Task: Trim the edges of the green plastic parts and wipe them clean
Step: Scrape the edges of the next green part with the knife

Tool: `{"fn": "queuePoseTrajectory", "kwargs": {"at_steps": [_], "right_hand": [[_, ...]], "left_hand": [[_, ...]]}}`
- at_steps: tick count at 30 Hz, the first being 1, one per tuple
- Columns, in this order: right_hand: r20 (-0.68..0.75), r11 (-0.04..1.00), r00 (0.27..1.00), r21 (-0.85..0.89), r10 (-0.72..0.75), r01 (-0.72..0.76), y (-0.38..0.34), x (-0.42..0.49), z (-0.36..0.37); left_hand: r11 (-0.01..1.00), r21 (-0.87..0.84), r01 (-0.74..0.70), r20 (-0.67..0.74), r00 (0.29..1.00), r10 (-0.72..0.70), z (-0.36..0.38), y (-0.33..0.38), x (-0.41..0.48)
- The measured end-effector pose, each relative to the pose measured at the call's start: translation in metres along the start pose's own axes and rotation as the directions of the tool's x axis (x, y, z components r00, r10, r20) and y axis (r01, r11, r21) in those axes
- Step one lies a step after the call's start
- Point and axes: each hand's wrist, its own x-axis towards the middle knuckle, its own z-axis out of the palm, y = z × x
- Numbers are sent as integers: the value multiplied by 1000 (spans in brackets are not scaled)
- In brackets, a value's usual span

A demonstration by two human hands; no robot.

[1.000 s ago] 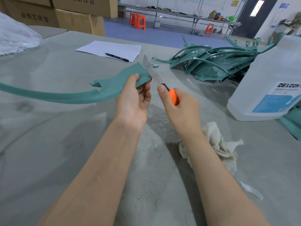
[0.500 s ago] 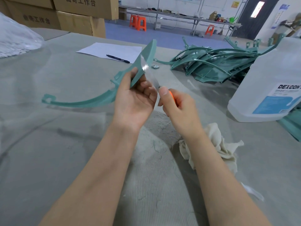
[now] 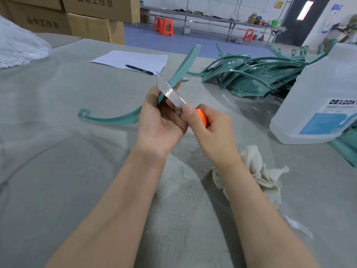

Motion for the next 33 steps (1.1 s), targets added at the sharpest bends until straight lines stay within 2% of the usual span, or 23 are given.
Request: {"fn": "queuePoseTrajectory", "kwargs": {"at_steps": [14,19,25,33], "right_hand": [[-58,999,998,-35,-20,18,0,-1,3],[-76,999,996,10,-40,41,-1,-2,2],[-69,1000,997,-17,-18,17,-2,0,1],[-89,1000,996,9,5,-4,0,1,0]], "left_hand": [[999,-43,3,-8,1000,-4,-2,-4,3],[1000,-16,-6,-5,1000,6,0,-4,0],[1000,-10,20,-6,1000,-20,3,-5,-2],[996,-73,57,56,997,-53,5,-5,-3]]}}
